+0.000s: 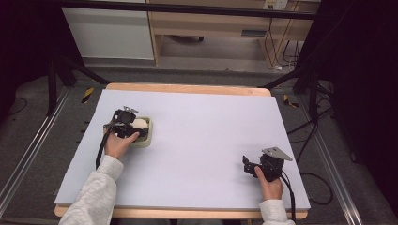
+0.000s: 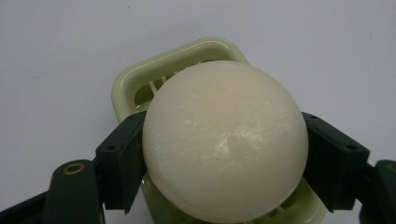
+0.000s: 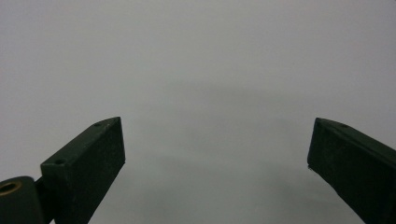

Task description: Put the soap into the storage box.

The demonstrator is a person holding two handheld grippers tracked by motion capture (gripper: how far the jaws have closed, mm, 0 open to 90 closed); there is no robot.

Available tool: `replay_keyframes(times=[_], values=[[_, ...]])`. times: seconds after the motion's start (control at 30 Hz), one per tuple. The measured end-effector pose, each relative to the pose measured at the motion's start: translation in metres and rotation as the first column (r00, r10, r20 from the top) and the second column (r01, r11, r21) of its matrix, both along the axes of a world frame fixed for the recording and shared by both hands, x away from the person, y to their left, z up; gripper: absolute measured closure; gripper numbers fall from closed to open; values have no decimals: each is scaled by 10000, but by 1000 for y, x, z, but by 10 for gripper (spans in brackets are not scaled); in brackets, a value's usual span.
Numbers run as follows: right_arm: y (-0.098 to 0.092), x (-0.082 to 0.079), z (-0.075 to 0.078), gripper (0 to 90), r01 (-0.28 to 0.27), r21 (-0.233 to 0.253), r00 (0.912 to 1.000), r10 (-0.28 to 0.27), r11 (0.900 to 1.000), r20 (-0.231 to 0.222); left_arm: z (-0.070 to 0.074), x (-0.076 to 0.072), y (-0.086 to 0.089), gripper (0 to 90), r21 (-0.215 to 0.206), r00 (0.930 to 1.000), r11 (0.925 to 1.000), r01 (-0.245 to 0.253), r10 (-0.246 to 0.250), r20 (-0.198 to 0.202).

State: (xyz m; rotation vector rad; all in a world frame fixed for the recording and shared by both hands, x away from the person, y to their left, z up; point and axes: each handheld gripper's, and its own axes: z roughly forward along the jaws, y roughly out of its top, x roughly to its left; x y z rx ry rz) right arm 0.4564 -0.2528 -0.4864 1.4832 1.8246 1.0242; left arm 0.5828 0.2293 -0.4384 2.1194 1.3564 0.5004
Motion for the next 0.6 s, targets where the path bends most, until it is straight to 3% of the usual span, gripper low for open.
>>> replay_keyframes(times=[0.6], values=[[0, 0, 0, 44, 2, -39, 10000, -2, 10000, 13, -6, -1, 0, 229, -89, 9999, 10000, 26, -25, 106]])
